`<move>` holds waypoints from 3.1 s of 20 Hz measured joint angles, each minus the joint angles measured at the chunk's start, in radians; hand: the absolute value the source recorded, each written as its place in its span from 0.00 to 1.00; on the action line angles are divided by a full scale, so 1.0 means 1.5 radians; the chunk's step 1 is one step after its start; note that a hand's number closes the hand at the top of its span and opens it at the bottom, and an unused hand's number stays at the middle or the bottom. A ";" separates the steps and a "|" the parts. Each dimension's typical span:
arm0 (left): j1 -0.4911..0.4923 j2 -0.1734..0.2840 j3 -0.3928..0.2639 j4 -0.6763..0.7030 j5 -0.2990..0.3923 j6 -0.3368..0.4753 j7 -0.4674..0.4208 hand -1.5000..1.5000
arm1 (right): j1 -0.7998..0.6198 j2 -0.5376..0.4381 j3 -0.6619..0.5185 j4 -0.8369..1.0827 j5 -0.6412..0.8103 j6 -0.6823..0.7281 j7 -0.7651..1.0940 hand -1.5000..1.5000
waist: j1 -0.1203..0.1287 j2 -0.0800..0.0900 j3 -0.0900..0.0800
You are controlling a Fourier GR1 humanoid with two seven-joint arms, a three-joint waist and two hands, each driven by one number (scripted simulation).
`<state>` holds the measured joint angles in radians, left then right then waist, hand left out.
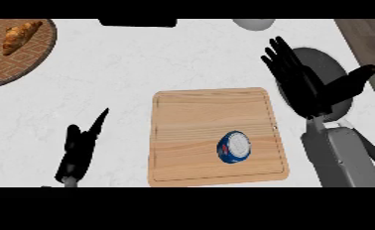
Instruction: Pick the can from the cutting board and place it in the pan
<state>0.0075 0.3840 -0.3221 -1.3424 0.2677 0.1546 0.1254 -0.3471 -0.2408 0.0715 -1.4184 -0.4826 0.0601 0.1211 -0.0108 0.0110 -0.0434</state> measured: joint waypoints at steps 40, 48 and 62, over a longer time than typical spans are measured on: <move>0.425 0.077 -0.189 -0.310 -0.044 0.060 -0.079 0.50 | -0.111 -0.299 0.256 -0.176 0.357 0.379 -0.056 0.00 | 0.010 -0.016 0.027; 0.430 0.076 -0.192 -0.308 -0.045 0.073 -0.094 0.50 | -0.110 -0.283 0.328 -0.182 0.438 0.374 -0.030 0.00 | 0.005 -0.013 0.029; 0.435 0.083 -0.197 -0.306 -0.037 0.083 -0.115 0.50 | -0.092 -0.227 0.370 -0.157 0.491 0.328 -0.008 0.00 | -0.005 -0.010 0.030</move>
<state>0.6607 0.5086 -0.6170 -1.8019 0.2128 0.2796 -0.0466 -0.4848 -0.5812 0.6259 -1.6542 0.2541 0.5514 0.1094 -0.0181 -0.0036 0.0016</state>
